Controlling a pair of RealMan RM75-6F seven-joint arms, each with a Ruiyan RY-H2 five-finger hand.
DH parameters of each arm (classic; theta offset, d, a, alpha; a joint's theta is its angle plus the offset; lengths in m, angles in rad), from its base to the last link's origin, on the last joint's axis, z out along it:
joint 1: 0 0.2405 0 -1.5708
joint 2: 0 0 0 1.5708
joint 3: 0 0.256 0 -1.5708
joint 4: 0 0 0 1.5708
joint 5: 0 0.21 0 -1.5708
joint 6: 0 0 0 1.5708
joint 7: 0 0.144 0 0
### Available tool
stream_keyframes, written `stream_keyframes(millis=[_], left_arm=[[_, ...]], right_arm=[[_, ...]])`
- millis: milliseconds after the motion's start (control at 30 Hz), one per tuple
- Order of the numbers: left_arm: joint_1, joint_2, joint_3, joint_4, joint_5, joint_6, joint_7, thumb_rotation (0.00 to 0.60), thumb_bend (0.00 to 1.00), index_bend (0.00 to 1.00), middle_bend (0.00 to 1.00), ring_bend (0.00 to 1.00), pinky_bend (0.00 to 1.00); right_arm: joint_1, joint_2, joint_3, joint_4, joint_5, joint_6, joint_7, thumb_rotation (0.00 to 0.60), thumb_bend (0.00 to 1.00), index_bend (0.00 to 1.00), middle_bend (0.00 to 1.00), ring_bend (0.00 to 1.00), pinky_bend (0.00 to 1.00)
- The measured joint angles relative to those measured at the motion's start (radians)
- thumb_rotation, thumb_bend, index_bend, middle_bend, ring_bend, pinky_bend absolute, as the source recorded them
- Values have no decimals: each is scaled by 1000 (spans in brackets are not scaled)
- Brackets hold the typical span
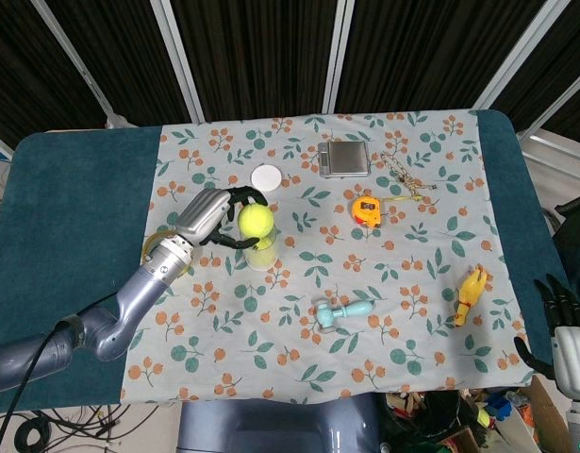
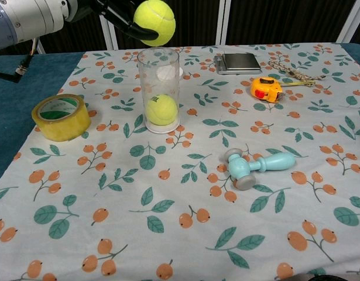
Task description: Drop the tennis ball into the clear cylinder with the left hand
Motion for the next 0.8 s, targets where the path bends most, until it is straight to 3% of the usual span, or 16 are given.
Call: stream_keyframes(millis=[800], left_arm=[[4,18,-5,-22,-11,-2,13,600,324,441,492,408,581]], right_arm=[[1,0,3,0,3,2,2,600,200,0,0,79,189]])
